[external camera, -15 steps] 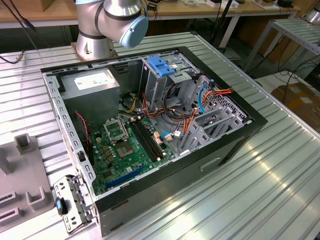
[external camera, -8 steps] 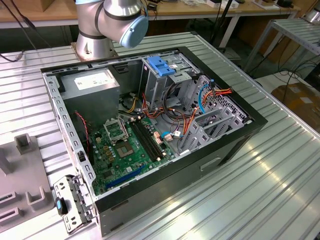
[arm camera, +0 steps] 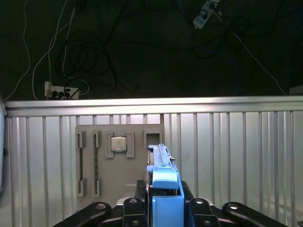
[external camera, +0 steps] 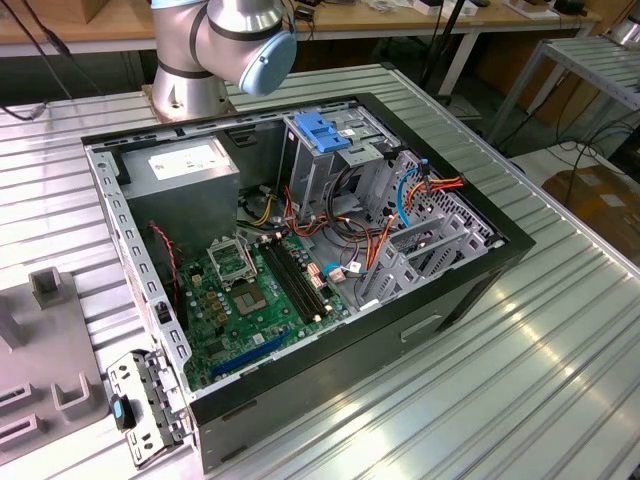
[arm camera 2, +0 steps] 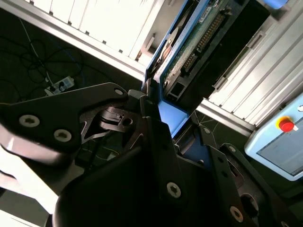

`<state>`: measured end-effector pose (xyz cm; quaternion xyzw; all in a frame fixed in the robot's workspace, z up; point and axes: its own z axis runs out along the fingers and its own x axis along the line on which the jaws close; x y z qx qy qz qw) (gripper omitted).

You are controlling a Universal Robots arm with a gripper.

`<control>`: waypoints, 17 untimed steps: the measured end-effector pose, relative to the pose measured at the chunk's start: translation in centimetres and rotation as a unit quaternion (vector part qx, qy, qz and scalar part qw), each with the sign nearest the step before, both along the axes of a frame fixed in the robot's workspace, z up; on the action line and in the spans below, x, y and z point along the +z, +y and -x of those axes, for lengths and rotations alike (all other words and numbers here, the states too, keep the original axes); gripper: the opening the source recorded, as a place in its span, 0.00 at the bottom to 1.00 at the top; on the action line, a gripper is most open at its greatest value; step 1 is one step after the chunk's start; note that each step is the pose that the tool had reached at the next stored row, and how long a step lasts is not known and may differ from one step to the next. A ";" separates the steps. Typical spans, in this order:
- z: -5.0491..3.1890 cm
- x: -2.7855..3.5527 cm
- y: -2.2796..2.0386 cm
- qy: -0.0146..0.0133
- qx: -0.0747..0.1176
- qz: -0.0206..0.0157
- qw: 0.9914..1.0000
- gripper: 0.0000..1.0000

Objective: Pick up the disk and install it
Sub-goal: 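Pick up the disk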

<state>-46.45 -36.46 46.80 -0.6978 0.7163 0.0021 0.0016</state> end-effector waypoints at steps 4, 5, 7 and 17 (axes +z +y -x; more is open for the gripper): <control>0.00 0.42 0.00 0.000 0.000 0.000 1.000 0.37; 0.00 0.52 0.00 0.000 0.000 0.000 1.000 0.37; 0.00 0.75 0.00 0.000 0.000 0.000 1.000 0.37; 0.00 1.99 0.00 0.000 0.000 0.000 1.000 0.37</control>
